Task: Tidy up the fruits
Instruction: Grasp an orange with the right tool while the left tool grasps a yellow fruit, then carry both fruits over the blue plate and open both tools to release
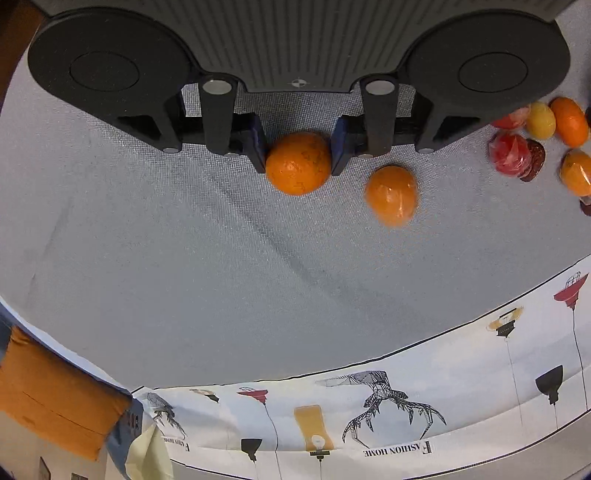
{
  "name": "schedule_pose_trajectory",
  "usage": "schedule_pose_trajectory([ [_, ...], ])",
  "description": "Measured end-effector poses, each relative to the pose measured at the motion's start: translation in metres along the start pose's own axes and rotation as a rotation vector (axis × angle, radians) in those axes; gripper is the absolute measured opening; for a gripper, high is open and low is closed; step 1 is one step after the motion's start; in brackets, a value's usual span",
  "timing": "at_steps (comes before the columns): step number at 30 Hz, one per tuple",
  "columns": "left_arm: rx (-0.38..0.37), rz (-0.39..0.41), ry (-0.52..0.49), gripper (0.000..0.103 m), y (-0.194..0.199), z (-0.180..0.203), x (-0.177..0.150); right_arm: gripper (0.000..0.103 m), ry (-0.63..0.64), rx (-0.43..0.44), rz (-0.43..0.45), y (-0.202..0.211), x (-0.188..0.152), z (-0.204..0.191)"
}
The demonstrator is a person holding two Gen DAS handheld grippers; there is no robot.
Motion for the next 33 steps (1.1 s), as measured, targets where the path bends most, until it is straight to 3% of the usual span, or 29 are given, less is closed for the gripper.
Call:
schedule_pose_trajectory([
  [5, -0.008, -0.008, 0.054, 0.027, 0.040, -0.015, -0.001, 0.036, -0.035, 0.019, 0.043, 0.033, 0.005, 0.001],
  [12, -0.031, 0.018, 0.122, 0.027, 0.158, -0.062, -0.034, 0.036, -0.046, 0.156, 0.145, 0.142, -0.001, -0.012],
  [20, 0.091, -0.061, 0.214, 0.027, 0.261, -0.123, -0.119, 0.036, 0.128, 0.411, 0.126, 0.270, -0.057, -0.077],
  [25, 0.118, -0.042, 0.292, 0.027, 0.307, -0.151, -0.159, 0.036, 0.235, 0.577, 0.088, 0.338, -0.102, -0.129],
  [29, 0.139, -0.008, 0.320, 0.026, 0.339, -0.164, -0.182, 0.036, 0.414, 0.634, 0.146, 0.379, -0.136, -0.167],
  [33, 0.154, 0.025, 0.353, 0.026, 0.364, -0.170, -0.200, 0.036, 0.489, 0.674, 0.181, 0.408, -0.149, -0.185],
])
Point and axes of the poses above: each gripper's, at about its wrist camera, not at the fingertips, and y roughly against the way its jaws point, z to its right, x to its top, the point moved 6 cm from there along -y, roughly the way its jaws point, and after that the axes turned 5 degrees about x, right-handed, at the moved point
